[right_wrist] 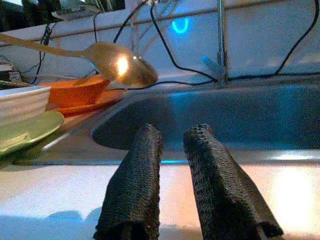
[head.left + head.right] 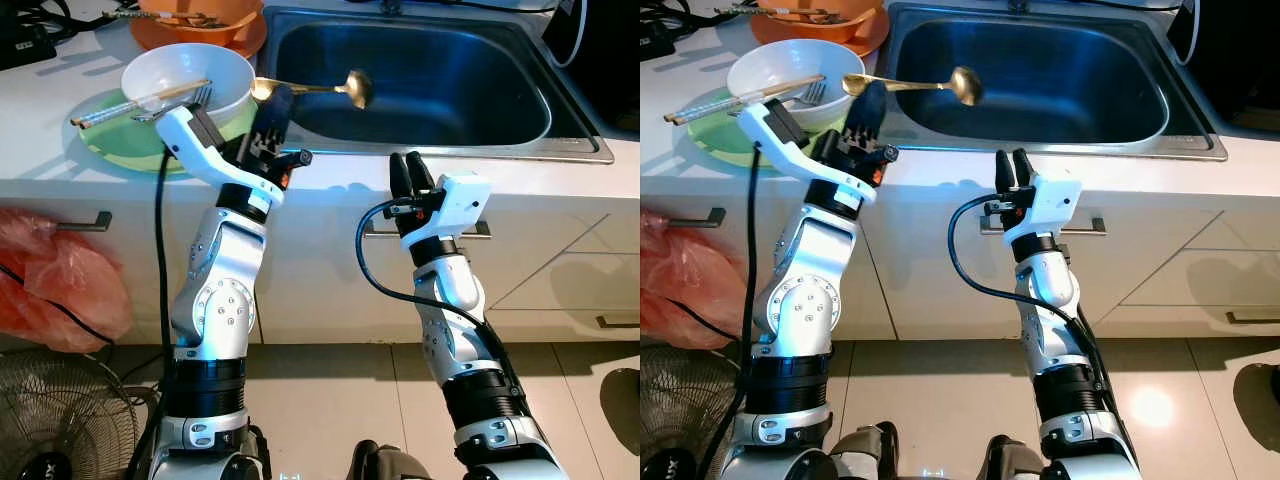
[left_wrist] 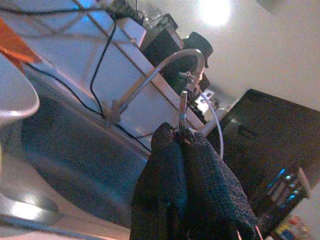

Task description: Kitchen organization

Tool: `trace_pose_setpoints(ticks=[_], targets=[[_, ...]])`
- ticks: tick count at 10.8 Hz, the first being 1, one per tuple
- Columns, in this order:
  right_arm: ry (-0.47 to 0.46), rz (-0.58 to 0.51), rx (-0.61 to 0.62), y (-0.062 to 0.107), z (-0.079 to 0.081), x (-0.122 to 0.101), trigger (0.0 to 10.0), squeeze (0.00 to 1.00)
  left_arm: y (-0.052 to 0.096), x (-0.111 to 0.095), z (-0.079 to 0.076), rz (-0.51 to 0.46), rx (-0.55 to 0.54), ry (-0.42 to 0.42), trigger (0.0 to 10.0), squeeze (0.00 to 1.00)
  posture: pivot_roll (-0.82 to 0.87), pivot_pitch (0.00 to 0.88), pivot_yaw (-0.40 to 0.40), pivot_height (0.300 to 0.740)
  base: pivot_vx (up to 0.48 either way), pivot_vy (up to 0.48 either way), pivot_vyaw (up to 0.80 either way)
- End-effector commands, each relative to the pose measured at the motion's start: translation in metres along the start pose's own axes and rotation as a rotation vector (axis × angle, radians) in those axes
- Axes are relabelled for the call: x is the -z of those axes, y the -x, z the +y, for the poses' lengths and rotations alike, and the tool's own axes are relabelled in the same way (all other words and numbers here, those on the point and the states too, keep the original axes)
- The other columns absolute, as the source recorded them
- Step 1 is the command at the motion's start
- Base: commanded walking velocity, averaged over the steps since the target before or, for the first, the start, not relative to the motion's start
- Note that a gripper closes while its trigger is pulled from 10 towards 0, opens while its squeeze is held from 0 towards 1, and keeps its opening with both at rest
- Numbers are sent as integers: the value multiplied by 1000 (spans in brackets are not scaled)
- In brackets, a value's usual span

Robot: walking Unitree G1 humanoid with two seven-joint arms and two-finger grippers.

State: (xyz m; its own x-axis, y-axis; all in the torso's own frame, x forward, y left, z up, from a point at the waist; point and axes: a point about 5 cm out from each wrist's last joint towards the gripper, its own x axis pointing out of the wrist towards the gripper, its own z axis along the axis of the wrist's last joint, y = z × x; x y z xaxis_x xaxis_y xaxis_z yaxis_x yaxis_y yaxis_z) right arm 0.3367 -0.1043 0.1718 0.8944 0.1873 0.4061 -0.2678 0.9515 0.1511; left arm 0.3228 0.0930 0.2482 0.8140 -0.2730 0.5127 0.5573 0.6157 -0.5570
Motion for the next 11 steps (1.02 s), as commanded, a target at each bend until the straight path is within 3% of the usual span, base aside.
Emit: trace_pose_setpoints(ticks=[1, 3, 5, 7, 11], targets=[[-31, -2, 15, 1, -4, -1, 10000, 0, 5, 14, 0, 29, -13, 99, 10000, 0, 126, 145, -40, 740, 0, 0, 0], [-73, 6, 24, 1, -4, -1, 10000, 0, 8, 17, 3, 21, -29, 229, 10000, 0, 128, 144, -41, 740, 0, 0, 0], [-201, 24, 47, 1, -5, 1, 10000, 0, 14, 24, 15, -12, -82, 430, 10000, 0, 124, 140, -41, 740, 0, 0, 0], [-324, 35, 76, 0, -7, 3, 10000, 0, 17, 27, 20, -39, -86, 555, 10000, 0, 126, 138, -42, 740, 0, 0, 0], [-662, 61, 50, -1, 2, 3, 10000, 0, 20, 41, 19, 2, -77, 636, 10000, 0, 125, 143, -42, 740, 0, 0, 0]])
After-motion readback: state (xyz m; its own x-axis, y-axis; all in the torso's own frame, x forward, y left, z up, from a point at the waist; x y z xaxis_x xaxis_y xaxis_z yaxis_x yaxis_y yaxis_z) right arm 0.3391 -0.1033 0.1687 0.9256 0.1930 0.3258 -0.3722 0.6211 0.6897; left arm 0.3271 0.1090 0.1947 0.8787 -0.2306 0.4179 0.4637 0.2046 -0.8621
